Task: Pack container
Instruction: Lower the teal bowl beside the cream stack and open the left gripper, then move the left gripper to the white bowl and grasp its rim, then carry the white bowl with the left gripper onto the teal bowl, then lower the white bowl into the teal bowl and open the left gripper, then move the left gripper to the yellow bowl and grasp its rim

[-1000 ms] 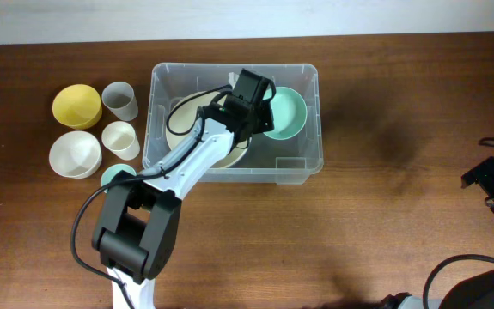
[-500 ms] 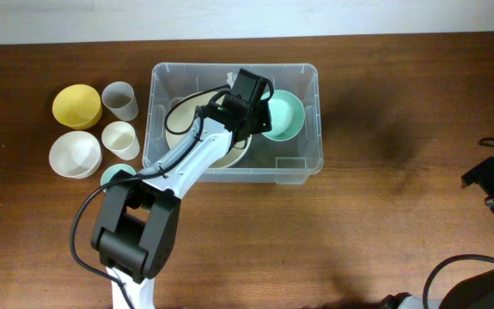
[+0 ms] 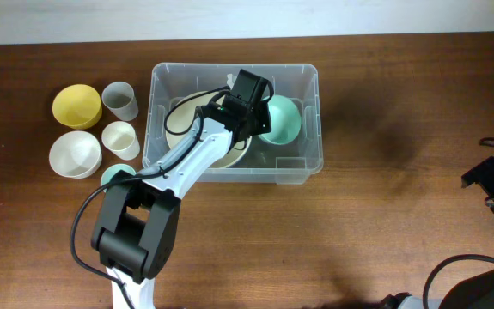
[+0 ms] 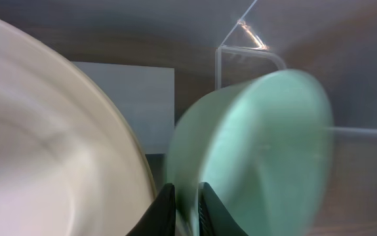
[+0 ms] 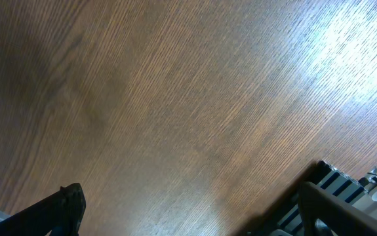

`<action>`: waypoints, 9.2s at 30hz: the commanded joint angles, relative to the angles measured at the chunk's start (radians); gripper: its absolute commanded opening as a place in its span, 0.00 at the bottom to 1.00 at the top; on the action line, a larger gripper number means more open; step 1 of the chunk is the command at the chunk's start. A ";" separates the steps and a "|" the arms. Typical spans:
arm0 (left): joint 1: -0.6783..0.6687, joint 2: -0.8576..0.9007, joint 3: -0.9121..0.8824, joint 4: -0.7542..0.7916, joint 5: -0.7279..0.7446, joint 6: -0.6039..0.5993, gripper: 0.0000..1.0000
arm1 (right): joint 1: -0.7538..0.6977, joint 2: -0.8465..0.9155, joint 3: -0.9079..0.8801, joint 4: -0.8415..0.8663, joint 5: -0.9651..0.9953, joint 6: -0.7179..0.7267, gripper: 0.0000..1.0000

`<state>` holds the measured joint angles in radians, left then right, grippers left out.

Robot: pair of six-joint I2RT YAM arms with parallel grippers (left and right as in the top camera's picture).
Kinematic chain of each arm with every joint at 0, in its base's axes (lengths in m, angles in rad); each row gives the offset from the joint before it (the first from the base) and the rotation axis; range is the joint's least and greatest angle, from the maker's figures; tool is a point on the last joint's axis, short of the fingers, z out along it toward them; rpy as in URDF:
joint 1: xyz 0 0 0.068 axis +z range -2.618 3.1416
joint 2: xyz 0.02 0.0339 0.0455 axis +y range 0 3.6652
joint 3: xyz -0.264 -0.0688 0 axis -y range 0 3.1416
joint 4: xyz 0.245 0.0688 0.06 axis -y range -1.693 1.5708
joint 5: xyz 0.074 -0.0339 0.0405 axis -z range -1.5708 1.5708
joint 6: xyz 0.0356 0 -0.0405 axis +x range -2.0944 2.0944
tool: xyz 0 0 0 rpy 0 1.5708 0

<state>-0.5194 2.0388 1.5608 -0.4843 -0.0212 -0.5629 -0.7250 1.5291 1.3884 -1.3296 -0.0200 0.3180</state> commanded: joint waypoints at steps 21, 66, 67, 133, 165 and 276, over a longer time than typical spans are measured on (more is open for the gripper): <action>0.074 -0.005 0.265 -0.126 -0.061 0.236 0.43 | -0.002 0.005 -0.003 0.003 0.002 0.012 0.99; 0.981 -0.141 -0.244 -0.326 -0.034 -0.215 0.89 | -0.002 0.005 -0.003 0.003 0.002 0.012 0.99; 0.981 -0.141 -0.248 -0.325 -0.034 -0.215 0.82 | -0.002 0.005 -0.003 0.003 0.002 0.012 0.99; 0.346 -0.575 -0.120 0.030 0.131 -0.064 0.01 | -0.002 0.005 -0.003 0.003 0.002 0.012 0.99; 0.072 -0.076 -0.119 0.105 0.183 0.005 0.01 | -0.002 0.005 -0.003 0.003 0.002 0.012 0.99; 1.082 0.262 0.870 -0.750 0.163 -0.055 0.01 | -0.002 0.005 -0.003 0.003 0.002 0.012 0.99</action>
<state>0.5728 2.4386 2.3215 -1.2480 0.0162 -0.7052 -0.7250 1.5291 1.3880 -1.3293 -0.0200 0.3191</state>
